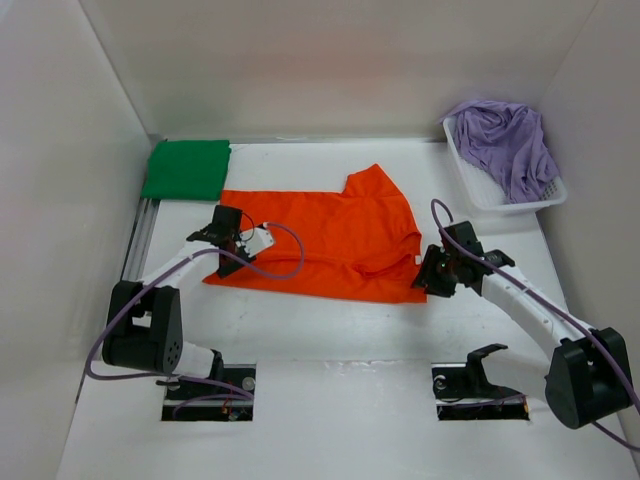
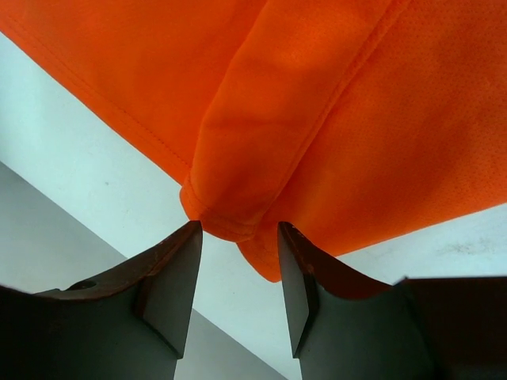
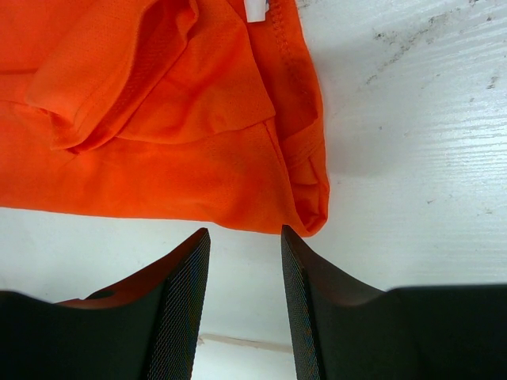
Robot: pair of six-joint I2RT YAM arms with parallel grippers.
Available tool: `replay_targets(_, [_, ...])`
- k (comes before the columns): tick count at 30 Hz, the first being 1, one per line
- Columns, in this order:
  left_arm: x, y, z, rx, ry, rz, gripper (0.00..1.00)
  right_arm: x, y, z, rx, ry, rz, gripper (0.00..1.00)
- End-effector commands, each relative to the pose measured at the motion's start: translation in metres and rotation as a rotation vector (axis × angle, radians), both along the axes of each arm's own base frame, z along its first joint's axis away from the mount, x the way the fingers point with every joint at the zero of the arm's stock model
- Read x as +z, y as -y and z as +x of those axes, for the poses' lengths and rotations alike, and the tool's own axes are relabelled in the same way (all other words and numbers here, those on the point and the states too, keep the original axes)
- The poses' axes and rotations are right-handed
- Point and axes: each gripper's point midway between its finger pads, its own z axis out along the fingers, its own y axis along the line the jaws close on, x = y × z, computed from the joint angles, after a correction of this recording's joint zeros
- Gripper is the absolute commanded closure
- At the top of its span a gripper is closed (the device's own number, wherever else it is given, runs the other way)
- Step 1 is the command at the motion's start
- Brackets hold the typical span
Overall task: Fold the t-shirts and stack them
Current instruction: Fold the flattened tshirt in 1/3 of the way
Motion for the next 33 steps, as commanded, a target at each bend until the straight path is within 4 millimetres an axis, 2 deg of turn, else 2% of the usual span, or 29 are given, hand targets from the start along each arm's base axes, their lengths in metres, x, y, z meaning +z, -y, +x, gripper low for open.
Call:
replay_targets(1, [0.002,0.004,0.001,-0.040,-0.010,-0.007,0.58,0.008,-0.005,0.009,0.006,0.047,0.017,0.54])
replay_targets(5, [-0.008,-0.001,0.003,-0.025,-0.040,0.009,0.66,0.008,-0.006,0.011,0.003,0.048,0.019,0.54])
replay_targets(8, [-0.010,-0.004,0.006,-0.008,-0.044,0.006,0.78,0.006,-0.006,0.011,0.003,0.044,0.017,0.54])
replay_targets(11, [-0.005,-0.006,0.012,0.014,-0.030,-0.001,0.88,0.002,-0.005,0.010,0.002,0.035,0.009,0.54])
replay_targets(17, [0.015,-0.011,0.028,0.063,0.027,-0.036,0.94,-0.010,-0.004,0.008,0.002,0.013,-0.001,0.55])
replay_targets(22, [0.027,-0.021,0.044,0.131,0.057,-0.086,0.94,-0.016,-0.004,0.006,0.005,0.002,-0.007,0.55])
replay_targets(26, [0.022,-0.028,0.056,0.192,0.043,-0.131,0.92,-0.019,-0.004,0.005,0.008,-0.002,-0.010,0.55])
replay_targets(29, [0.015,-0.037,0.067,0.268,0.033,-0.159,0.86,-0.016,-0.004,0.009,0.012,0.013,-0.011,0.55])
replay_targets(33, [0.005,-0.055,0.075,0.387,0.015,-0.153,0.73,0.003,-0.006,0.023,0.019,0.087,-0.004,0.55])
